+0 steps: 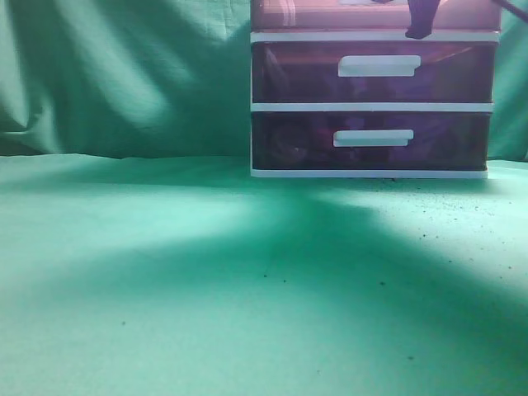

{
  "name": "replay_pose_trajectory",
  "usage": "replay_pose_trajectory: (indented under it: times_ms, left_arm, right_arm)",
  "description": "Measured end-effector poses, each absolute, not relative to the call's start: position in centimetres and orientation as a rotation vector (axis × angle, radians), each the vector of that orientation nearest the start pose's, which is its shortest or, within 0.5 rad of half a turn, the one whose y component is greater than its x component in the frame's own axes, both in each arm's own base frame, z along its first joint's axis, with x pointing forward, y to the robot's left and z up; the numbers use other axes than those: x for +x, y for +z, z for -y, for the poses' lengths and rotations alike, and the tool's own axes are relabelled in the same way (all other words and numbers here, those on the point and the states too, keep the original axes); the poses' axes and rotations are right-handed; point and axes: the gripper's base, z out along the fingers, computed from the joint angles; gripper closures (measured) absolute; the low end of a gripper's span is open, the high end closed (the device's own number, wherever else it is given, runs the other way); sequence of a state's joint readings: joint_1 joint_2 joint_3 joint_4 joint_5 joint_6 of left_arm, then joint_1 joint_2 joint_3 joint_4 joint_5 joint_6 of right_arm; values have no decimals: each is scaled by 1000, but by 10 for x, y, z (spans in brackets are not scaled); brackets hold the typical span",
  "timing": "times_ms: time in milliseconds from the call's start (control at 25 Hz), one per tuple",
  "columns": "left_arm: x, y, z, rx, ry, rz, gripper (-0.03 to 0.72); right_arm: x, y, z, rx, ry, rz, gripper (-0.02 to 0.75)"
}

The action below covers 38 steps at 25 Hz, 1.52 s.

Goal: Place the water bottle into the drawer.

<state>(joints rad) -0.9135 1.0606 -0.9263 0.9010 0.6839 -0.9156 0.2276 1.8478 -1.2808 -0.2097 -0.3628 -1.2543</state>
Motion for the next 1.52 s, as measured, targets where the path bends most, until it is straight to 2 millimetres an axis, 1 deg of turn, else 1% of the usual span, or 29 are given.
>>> replay_pose_trajectory:
  times_ms: [40,160,200,280,440,560,640,800,960,1080,1160,1240,1280,1400,1520]
  left_arm:
    - [168,360,143,467,-125,-1958,423]
    - [168,360,143,475,-108,-1945,423]
    - [168,361,143,476,-106,-1944,423]
    - [169,361,143,477,-101,-1941,423]
    - [169,361,142,483,-88,-1932,423]
    - [169,362,142,487,-78,-1922,423]
    - [170,362,142,491,-71,-1916,423]
    - [170,363,142,491,-70,-1914,423]
    - [170,363,142,492,-69,-1913,423]
    - [170,363,142,494,-72,-1907,423]
    - [170,366,145,519,-90,-1871,423]
    - [170,376,150,544,-138,-1811,423]
    - [171,384,155,561,-166,-1765,423]
    - [177,418,168,575,-215,-1632,423]
    - [190,455,185,544,-236,-1538,423]
  right_arm:
    - [424,277,-106,-1374,-859,-1118,664]
    - [423,277,-105,-1403,-871,-1117,654]
    - [422,280,-105,-1403,-873,-1118,654]
    - [413,283,-103,-1412,-869,-1128,654]
    - [379,284,-102,-1445,-844,-1138,654]
    - [347,286,-102,-1463,-824,-1126,654]
    - [328,284,-104,-1481,-803,-1120,654]
    - [301,284,-103,-1489,-786,-1109,654]
    - [285,283,-97,-1492,-785,-1113,654]
    - [281,281,-96,-1497,-782,-1116,654]
    - [281,281,-96,-1499,-782,-1118,654]
    - [281,281,-96,-1499,-782,-1118,654]
    - [281,281,-96,-1499,-782,-1118,654]
    - [282,279,-96,-1503,-779,-1122,654]
    - [284,276,-97,-1510,-775,-1127,654]
